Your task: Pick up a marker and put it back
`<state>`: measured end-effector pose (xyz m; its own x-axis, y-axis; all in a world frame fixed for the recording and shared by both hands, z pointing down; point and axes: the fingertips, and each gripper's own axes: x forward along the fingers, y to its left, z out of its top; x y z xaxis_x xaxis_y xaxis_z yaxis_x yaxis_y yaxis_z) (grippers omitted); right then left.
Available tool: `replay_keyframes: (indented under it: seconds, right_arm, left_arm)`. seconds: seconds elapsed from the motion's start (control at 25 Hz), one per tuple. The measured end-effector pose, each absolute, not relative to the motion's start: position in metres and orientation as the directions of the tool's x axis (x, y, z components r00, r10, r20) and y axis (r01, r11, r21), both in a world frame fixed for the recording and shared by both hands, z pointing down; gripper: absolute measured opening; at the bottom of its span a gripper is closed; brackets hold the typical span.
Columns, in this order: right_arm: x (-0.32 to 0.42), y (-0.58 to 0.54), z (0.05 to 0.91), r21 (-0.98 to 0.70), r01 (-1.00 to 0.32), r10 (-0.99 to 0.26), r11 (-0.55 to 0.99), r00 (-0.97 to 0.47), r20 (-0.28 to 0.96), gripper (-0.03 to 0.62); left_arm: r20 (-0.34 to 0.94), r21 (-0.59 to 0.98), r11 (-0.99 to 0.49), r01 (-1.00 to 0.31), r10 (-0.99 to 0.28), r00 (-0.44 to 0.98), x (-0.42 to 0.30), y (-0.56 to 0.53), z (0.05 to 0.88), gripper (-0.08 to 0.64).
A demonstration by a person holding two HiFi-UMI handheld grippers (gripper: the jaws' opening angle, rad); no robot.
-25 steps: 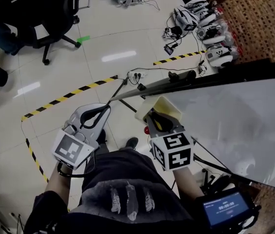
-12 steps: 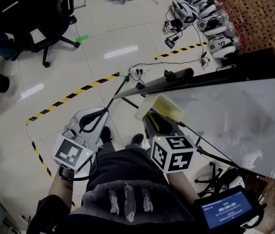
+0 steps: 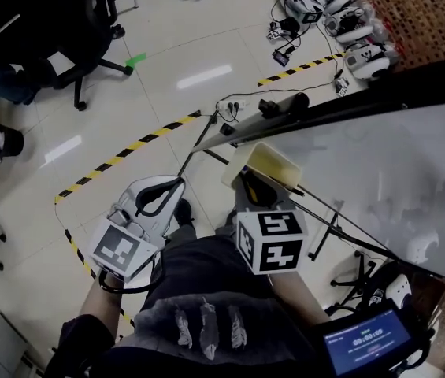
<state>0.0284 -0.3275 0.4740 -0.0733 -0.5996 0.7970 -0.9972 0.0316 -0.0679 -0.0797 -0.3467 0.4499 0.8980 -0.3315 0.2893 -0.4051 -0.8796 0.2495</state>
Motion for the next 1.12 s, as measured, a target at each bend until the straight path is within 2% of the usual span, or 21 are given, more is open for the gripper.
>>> replay_keyframes:
  seconds: [0.2,0.48,0.84,1.12]
  right_arm:
    - [0.028,-0.329,0.474,-0.048,-0.998,-0.593,0.049,-0.067,0.802,0.04]
    - [0.025,-0.331,0.469,0.003,-0.991,-0.627,0.132,-0.081,0.775,0.04]
    - [0.017,-0.325,0.45,-0.013,-0.967,-0.718,0.255,-0.199,0.667,0.039]
    - [0.017,-0.323,0.423,-0.014,-0.957,-0.792,0.288,-0.247,0.559,0.039]
  left_arm:
    - [0.306,0.131,-0.93,-0.345,-0.293,0.906,-0.045,-0.341,0.435,0.006]
    - [0.265,0.098,-0.952,-0.291,-0.257,0.929,-0.023,-0.343,0.425,0.006]
    - [0.284,0.104,-0.946,-0.308,-0.269,0.92,-0.029,-0.334,0.43,0.007]
    - [0.284,0.096,-0.942,-0.323,-0.285,0.916,-0.034,-0.333,0.431,0.006]
